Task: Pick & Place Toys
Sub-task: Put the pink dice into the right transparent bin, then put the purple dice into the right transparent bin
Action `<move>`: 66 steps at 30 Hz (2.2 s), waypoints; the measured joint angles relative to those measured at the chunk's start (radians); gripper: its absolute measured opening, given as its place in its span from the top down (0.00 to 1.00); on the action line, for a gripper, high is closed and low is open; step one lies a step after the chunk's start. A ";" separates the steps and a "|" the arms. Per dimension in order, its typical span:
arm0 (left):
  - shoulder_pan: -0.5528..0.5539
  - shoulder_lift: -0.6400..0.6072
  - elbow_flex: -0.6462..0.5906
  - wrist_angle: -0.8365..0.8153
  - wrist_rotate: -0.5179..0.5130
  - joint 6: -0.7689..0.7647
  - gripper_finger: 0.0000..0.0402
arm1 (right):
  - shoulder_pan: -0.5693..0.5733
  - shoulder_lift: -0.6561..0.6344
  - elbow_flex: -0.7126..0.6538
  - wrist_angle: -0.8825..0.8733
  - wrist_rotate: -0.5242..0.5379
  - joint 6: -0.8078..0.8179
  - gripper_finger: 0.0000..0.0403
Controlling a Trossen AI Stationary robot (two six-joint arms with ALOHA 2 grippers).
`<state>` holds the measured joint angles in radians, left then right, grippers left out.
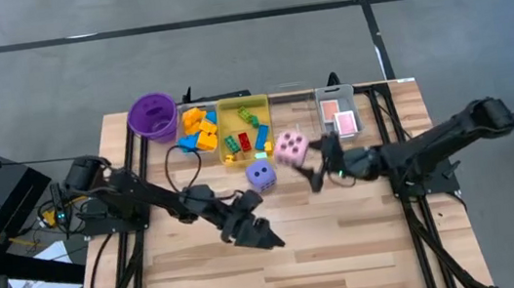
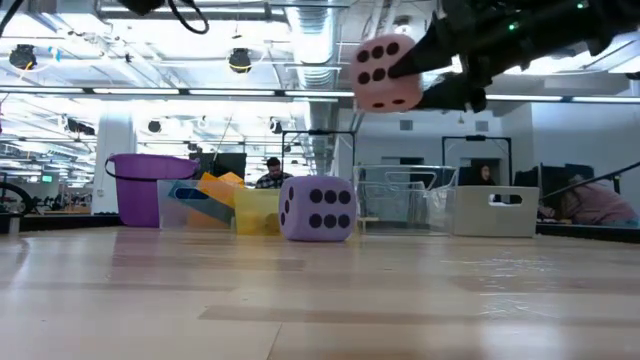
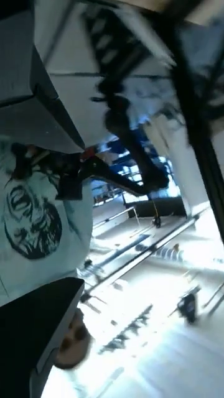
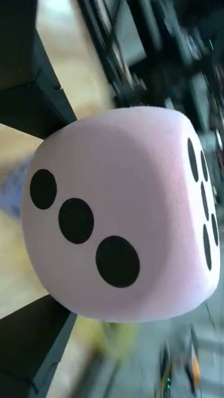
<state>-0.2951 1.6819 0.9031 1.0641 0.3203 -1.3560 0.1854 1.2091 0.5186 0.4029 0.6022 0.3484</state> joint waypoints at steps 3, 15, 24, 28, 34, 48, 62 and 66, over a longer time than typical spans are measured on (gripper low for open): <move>0.000 -0.057 0.000 -0.053 -0.039 0.146 0.16 | -0.082 -0.092 0.000 -0.089 0.031 0.000 0.05; 0.000 -0.232 0.000 -0.324 -0.297 0.462 0.16 | -0.514 -0.173 0.124 -0.607 -0.147 0.220 0.05; 0.000 -0.242 0.000 -0.368 -0.317 0.488 0.16 | -0.549 -0.059 0.241 -0.571 -0.180 0.086 0.05; 0.000 -0.242 0.000 -0.394 -0.325 0.486 0.16 | -0.548 0.014 0.278 -0.575 -0.179 0.086 0.05; 0.000 -0.242 0.000 -0.392 -0.330 0.479 0.16 | -0.545 0.115 0.316 -0.575 -0.186 0.078 0.03; 0.000 -0.242 0.000 -0.392 -0.330 0.435 0.16 | -0.542 0.221 0.396 -0.670 -0.240 0.051 0.01; -0.001 -0.242 0.000 -0.405 -0.475 0.439 0.16 | -0.412 0.073 0.431 -0.694 -0.518 -0.012 0.01; 0.020 -0.242 0.000 -0.499 -0.577 0.463 0.16 | -0.314 0.042 0.431 -0.687 -0.608 0.033 0.01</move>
<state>-0.2748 1.4399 0.9031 0.5654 -0.2566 -0.8929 -0.1284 1.2512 0.9497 -0.2836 -0.0054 0.3813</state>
